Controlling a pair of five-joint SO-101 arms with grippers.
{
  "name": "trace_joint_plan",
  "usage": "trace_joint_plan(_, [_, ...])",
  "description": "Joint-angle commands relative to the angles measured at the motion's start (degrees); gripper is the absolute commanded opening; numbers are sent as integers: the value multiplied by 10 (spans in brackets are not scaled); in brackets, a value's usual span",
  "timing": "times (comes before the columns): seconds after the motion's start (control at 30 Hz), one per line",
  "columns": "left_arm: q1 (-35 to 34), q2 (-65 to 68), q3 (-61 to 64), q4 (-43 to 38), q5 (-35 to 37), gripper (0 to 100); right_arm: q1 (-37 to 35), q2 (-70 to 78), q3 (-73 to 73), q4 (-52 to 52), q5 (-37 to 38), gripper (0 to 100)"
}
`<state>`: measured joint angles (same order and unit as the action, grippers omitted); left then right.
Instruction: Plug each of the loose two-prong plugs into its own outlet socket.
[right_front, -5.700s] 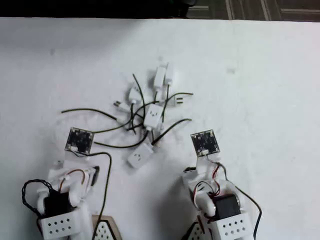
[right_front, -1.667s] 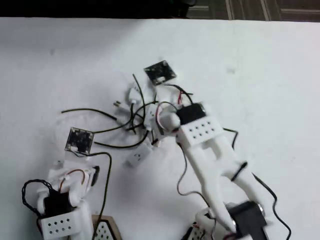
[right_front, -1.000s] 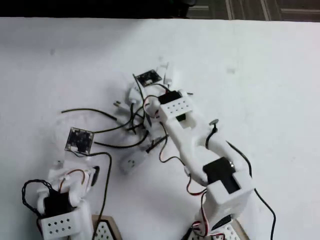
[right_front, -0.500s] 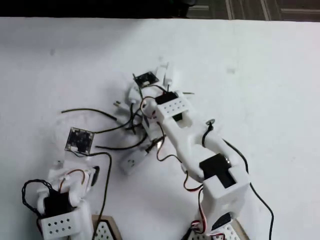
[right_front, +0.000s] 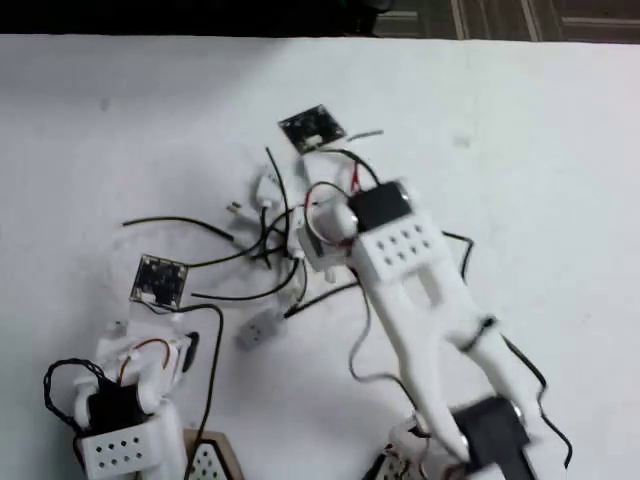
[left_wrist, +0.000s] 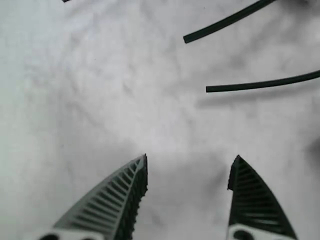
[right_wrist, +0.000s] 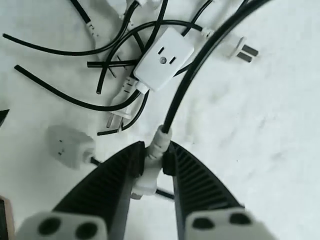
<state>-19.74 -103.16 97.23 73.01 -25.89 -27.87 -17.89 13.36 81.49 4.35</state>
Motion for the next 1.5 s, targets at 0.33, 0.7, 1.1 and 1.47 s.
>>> trace_joint_plan(0.33, [-5,-1,-2,3,4,264,146,-253,55,72,-4,19])
trace_joint_plan(0.7, [58,-1,-2,3,4,267,147,-618,290,68,-4,19])
trace_joint_plan(1.1, [29,-2,-57,15,2,264,183,-730,498,-80,-50,19])
trace_joint_plan(1.47, [50,-2,-207,20,6,263,191,-734,568,-116,-85,19])
